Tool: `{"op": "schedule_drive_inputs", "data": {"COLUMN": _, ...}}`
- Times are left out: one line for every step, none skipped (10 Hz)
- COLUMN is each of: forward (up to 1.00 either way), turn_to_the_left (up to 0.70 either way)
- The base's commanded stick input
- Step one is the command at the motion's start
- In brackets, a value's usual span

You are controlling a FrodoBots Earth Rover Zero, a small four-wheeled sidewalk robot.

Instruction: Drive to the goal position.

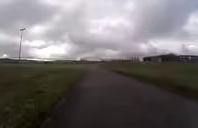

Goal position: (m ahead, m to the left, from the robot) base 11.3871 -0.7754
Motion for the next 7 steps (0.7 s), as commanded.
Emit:
{"op": "schedule_drive_inputs", "data": {"forward": 1.00, "turn_to_the_left": 0.00}}
{"op": "schedule_drive_inputs", "data": {"forward": 1.00, "turn_to_the_left": 0.00}}
{"op": "schedule_drive_inputs", "data": {"forward": 1.00, "turn_to_the_left": 0.00}}
{"op": "schedule_drive_inputs", "data": {"forward": 1.00, "turn_to_the_left": 0.00}}
{"op": "schedule_drive_inputs", "data": {"forward": 1.00, "turn_to_the_left": 0.00}}
{"op": "schedule_drive_inputs", "data": {"forward": 1.00, "turn_to_the_left": 0.00}}
{"op": "schedule_drive_inputs", "data": {"forward": 1.00, "turn_to_the_left": 0.02}}
